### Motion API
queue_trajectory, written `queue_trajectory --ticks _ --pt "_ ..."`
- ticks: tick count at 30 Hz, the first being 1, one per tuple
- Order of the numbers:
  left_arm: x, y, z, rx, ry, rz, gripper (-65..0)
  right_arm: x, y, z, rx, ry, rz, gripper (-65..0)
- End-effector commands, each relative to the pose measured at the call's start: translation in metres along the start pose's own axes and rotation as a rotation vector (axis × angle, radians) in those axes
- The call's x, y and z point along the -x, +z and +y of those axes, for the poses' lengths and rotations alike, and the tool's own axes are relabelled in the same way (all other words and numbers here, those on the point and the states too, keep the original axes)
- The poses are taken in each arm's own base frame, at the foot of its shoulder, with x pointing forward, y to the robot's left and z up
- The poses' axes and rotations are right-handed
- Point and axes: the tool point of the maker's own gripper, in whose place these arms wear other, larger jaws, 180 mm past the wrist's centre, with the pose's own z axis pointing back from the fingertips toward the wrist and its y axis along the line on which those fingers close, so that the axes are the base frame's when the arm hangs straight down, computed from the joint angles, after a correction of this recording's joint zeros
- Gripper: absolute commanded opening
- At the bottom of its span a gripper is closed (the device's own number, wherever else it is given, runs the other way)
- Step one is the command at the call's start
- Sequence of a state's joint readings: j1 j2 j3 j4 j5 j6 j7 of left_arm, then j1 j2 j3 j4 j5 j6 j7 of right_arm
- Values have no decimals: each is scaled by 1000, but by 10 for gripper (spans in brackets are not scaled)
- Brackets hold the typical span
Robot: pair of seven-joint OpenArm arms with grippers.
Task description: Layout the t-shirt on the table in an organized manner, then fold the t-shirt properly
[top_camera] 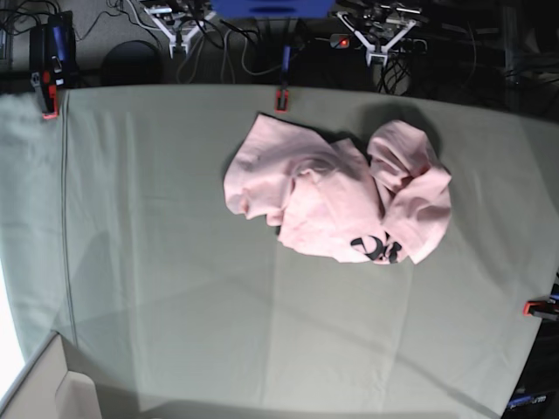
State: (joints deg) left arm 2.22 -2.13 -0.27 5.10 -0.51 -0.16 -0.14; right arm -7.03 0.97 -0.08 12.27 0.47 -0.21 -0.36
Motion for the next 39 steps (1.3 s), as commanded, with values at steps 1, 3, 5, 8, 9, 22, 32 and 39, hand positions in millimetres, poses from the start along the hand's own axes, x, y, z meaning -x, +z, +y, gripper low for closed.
queue_trajectory --ticks 1,3,5,8,9,22,32,39 --pt "12 1 5 -12 -3 14 -648 9 2 0 -7 2 -2 -650" --pt "10 3 4 -8 -5 -12 -648 12 7 -3 -3 4 -34 -650" --pt "15 7 10 -16 -12 -43 -648 16 14 -5 0 7 -69 -650" --pt "16 19 20 -26 -26 -112 -648 17 28 -19 19 21 -130 -650" --pt "12 25 19 -21 -29 -148 -648 17 34 -21 22 21 -150 -650" --pt "-95 189 5 35 -107 -718 -649 -57 159 -36 39 101 -563 -650" --pt "-165 305 -3 45 -82 -1047 -606 -128 268 -16 6 116 -829 -644" --pt "-177 314 25 -43 -22 -1090 -212 -137 269 -9 -2 103 -728 -452"
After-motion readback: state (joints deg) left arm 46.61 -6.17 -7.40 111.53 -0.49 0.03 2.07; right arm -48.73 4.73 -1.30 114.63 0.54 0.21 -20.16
